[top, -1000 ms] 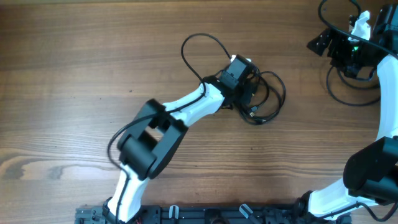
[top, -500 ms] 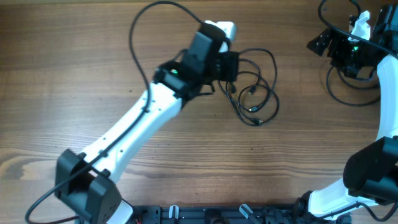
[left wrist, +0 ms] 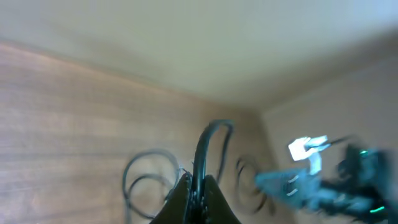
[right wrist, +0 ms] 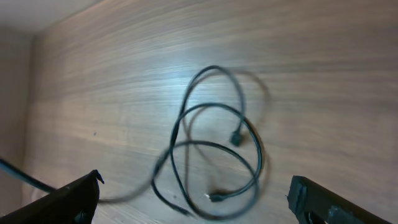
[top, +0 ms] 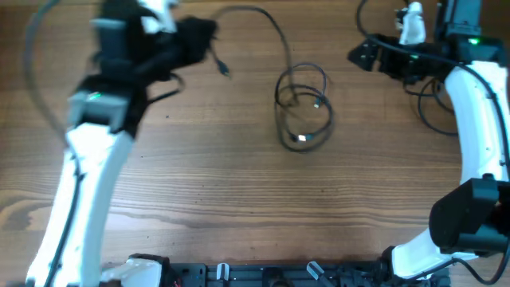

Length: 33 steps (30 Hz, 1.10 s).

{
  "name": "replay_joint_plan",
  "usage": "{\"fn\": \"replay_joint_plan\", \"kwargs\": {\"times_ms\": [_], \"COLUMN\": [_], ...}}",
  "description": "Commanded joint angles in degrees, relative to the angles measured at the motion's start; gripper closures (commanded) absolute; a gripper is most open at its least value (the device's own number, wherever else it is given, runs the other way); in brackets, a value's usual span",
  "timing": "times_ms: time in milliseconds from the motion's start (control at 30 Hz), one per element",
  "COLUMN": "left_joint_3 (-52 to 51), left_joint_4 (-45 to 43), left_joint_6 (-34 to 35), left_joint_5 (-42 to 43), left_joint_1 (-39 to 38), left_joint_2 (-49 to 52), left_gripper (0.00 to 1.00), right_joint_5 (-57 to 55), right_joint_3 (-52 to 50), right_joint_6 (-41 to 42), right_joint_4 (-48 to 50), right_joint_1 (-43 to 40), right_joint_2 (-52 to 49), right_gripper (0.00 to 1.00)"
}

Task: Untangle cables

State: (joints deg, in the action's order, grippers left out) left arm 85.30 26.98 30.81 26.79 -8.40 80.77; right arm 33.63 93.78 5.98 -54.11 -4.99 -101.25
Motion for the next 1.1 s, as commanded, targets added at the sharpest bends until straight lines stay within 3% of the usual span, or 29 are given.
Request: {"fn": "replay_joint_plan", "kwargs": {"times_ms": [0,200,400,633,733,1067], "left_joint_3": [0.2,0.2,0.2,0.2,0.2,0.2], "left_joint_4": [-2.3,-10.8,-23.0,-37.2,-41.9,-30.9], "left_joint_6": [6.2,16.3,28.2,40.3,42.2,42.1], "left_joint_5": [10.2,17.9,20.8,20.7,18.4,14.7], "left_joint_1": [7.0,14.3,14.6,14.6,14.6,14.6], "left_joint_2": [-6.3,-11.1,-12.0,-12.0,-12.0,-9.4], "left_gripper": [0.96,0.96,0.96,0.96,0.96,0.96], "right_joint_5": [-1.3,-1.5,-1.5,-0.6,1.7,20.3], "right_joint_3": [-0.5,-0.5,-0.5,-0.5,-0.5,-0.5], "right_joint_6": [3.6,6.1,7.2,7.7,7.4,-0.2], "right_joint_4": [2.1,5.2,7.7,9.0,9.6,18.9], "right_joint_1": [4.0,9.5,14.1,17.2,18.0,23.3], "right_joint_2": [-0.5,-0.6,-0.8,-2.2,-3.1,-3.5], "right_gripper": [0.01,0.01,0.02,0.01,0.01,0.05]}}
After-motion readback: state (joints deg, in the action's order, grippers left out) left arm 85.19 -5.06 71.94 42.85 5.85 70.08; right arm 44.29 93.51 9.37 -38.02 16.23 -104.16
